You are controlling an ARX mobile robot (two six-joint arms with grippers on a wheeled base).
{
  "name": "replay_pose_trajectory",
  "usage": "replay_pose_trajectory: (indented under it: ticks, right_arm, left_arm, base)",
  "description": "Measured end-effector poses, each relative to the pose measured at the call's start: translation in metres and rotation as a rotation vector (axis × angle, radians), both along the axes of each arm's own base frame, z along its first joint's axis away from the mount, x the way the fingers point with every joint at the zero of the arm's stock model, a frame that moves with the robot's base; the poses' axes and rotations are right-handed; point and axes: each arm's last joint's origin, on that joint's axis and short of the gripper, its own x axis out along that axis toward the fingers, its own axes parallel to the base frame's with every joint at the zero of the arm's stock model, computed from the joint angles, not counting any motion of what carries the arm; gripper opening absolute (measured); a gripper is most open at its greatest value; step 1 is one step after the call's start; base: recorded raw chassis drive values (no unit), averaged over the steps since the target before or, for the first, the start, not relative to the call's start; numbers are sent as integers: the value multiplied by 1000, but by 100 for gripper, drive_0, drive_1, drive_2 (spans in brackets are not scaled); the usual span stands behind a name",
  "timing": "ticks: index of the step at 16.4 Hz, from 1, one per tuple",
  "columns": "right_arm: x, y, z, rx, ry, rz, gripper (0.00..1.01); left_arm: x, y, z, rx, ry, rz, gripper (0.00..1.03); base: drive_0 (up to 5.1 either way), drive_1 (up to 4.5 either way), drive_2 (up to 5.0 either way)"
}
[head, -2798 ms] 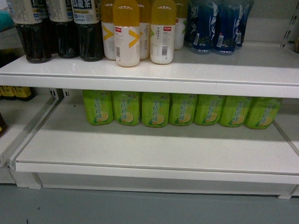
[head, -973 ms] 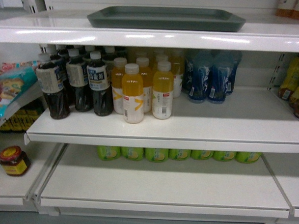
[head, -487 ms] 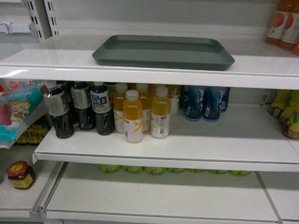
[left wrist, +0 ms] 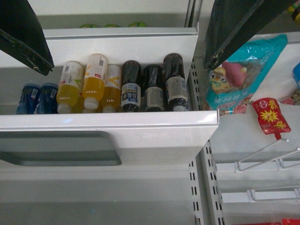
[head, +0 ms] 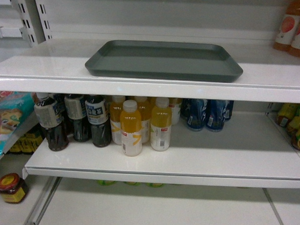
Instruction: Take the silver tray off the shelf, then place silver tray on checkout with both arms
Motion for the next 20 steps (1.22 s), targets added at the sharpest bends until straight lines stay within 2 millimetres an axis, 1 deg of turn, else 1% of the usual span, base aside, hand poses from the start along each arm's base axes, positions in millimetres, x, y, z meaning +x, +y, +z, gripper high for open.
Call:
replay_pose_trajectory:
  ticks: [9,20]
  right_arm:
    - [0,0,0,0,-3,0,98]
    - [0,0,0,0,-1,0,98]
  left_arm:
    - [0,0,0,0,-4,0,98]
    - [0,0,0,0,-1,0,98]
  base:
    - [8,437,-421]
    - [0,0,0]
